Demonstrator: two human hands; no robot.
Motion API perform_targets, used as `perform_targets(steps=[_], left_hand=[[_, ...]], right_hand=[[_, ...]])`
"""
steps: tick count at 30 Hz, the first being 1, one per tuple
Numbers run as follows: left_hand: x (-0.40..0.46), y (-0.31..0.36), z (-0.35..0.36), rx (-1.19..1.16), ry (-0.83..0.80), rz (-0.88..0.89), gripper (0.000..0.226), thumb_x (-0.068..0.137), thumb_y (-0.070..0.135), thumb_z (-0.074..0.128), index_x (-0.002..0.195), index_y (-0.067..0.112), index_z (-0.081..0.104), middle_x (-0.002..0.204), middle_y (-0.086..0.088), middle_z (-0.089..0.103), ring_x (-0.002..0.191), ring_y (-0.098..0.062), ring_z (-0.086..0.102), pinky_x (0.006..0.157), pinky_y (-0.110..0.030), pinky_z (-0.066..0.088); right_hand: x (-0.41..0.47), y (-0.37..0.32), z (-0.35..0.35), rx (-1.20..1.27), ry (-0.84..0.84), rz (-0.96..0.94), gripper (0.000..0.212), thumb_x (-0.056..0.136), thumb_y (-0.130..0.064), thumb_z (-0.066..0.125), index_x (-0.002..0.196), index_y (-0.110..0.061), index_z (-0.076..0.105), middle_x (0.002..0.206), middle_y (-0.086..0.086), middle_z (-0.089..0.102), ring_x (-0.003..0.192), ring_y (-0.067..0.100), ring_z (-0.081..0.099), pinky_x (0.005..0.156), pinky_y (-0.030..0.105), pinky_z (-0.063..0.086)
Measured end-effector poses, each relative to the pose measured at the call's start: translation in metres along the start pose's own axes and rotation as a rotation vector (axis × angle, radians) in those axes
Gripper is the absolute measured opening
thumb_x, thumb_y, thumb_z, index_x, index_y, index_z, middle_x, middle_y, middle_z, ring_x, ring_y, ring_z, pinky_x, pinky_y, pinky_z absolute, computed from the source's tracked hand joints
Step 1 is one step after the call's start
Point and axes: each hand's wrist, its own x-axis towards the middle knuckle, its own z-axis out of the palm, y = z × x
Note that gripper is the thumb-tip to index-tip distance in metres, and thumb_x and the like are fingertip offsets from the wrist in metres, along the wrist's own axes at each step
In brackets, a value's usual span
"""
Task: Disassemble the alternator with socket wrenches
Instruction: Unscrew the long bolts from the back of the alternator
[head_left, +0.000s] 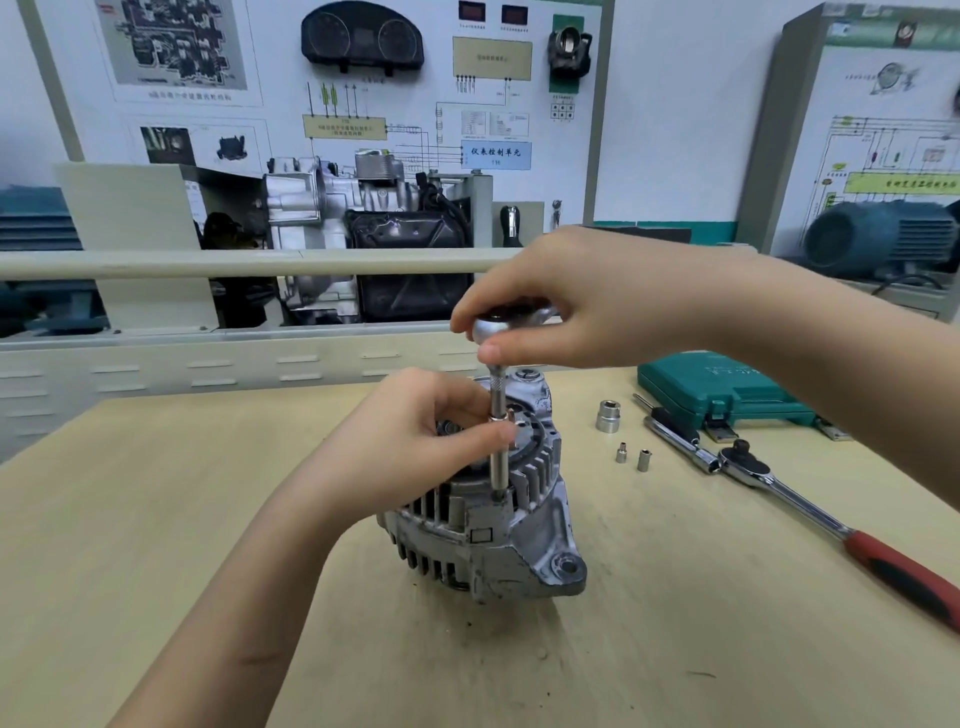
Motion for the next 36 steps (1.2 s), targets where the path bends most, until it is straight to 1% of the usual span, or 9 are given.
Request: perform_targets(steps=[6, 15, 21, 23, 25, 27, 30, 33, 36], left_hand=[[0.001, 0.001, 0.005, 0.052, 0.083, -0.009, 0.024, 0.069, 0.041, 0.066, 0.059, 0.020, 0.061, 0.055, 0.014, 0.059, 0.058, 0.002, 0.055, 0.054, -0.010, 0.038], [0.002, 0.000, 0.005, -0.084, 0.015, 0.000, 0.010, 0.078, 0.027, 0.066, 0.074, 0.019, 0.071, 0.075, 0.013, 0.072, 0.073, 0.004, 0.064, 0.066, -0.005, 0.044], [0.001, 0.001, 0.008, -0.053, 0.114, -0.005, 0.019, 0.073, 0.029, 0.070, 0.061, 0.017, 0.063, 0.056, 0.013, 0.063, 0.060, 0.003, 0.059, 0.055, -0.006, 0.038], [0.002, 0.000, 0.009, -0.050, 0.108, -0.009, 0.021, 0.073, 0.029, 0.070, 0.062, 0.013, 0.063, 0.055, 0.011, 0.061, 0.059, 0.002, 0.058, 0.054, -0.006, 0.038], [0.002, 0.000, 0.008, -0.063, 0.101, -0.009, 0.022, 0.073, 0.029, 0.070, 0.059, 0.016, 0.061, 0.052, 0.014, 0.059, 0.057, 0.003, 0.057, 0.053, -0.005, 0.037], [0.003, -0.001, 0.007, -0.087, 0.106, -0.007, 0.022, 0.073, 0.027, 0.071, 0.058, 0.018, 0.060, 0.052, 0.014, 0.060, 0.055, 0.004, 0.056, 0.053, -0.006, 0.037], [0.004, -0.004, 0.006, -0.100, 0.096, 0.030, 0.016, 0.074, 0.023, 0.072, 0.067, 0.010, 0.065, 0.063, 0.001, 0.067, 0.061, -0.006, 0.061, 0.057, -0.015, 0.045], [0.006, -0.006, 0.007, -0.088, 0.082, 0.101, 0.015, 0.077, 0.021, 0.072, 0.074, 0.007, 0.067, 0.072, -0.005, 0.068, 0.067, -0.010, 0.064, 0.061, -0.019, 0.049], [0.005, -0.006, 0.007, -0.113, 0.060, 0.121, 0.026, 0.072, 0.031, 0.066, 0.079, 0.006, 0.070, 0.076, -0.004, 0.071, 0.073, -0.014, 0.066, 0.066, -0.024, 0.053]], right_hand=[[0.000, 0.000, -0.001, -0.026, 0.050, 0.003, 0.035, 0.081, -0.049, 0.052, 0.096, -0.019, 0.065, 0.057, -0.011, 0.047, 0.058, 0.000, 0.044, 0.057, 0.014, 0.034], [-0.003, 0.002, 0.001, 0.043, 0.008, -0.051, 0.024, 0.092, -0.025, 0.052, 0.115, -0.026, 0.059, 0.102, -0.008, 0.065, 0.091, 0.004, 0.055, 0.081, 0.021, 0.040], [0.001, 0.004, 0.002, -0.027, 0.077, -0.036, 0.035, 0.083, -0.046, 0.056, 0.109, -0.024, 0.060, 0.059, -0.027, 0.054, 0.061, -0.018, 0.045, 0.060, 0.005, 0.034], [0.001, 0.004, 0.004, -0.027, 0.105, -0.037, 0.038, 0.081, -0.051, 0.052, 0.106, -0.023, 0.061, 0.060, -0.035, 0.052, 0.059, -0.015, 0.045, 0.055, 0.010, 0.034], [0.000, 0.003, 0.008, -0.083, 0.133, -0.038, 0.036, 0.084, -0.050, 0.050, 0.105, -0.023, 0.060, 0.054, -0.013, 0.051, 0.059, -0.006, 0.047, 0.053, 0.015, 0.033], [-0.002, 0.001, 0.013, -0.155, 0.163, -0.040, 0.033, 0.088, -0.046, 0.049, 0.110, -0.023, 0.058, 0.069, -0.017, 0.052, 0.068, -0.001, 0.049, 0.061, 0.023, 0.038], [-0.004, -0.003, 0.032, -0.158, 0.441, -0.197, 0.028, 0.088, -0.028, 0.057, 0.108, -0.008, 0.063, 0.100, 0.003, 0.064, 0.095, 0.022, 0.057, 0.080, 0.035, 0.043], [-0.016, -0.004, 0.066, -0.008, 1.005, -0.304, 0.020, 0.086, -0.011, 0.058, 0.079, 0.005, 0.067, 0.077, 0.012, 0.066, 0.074, 0.024, 0.058, 0.070, 0.031, 0.045], [-0.026, -0.007, 0.111, 0.364, 1.143, -0.201, 0.029, 0.089, -0.020, 0.053, 0.069, -0.002, 0.063, 0.064, 0.001, 0.058, 0.063, 0.013, 0.049, 0.062, 0.022, 0.040]])
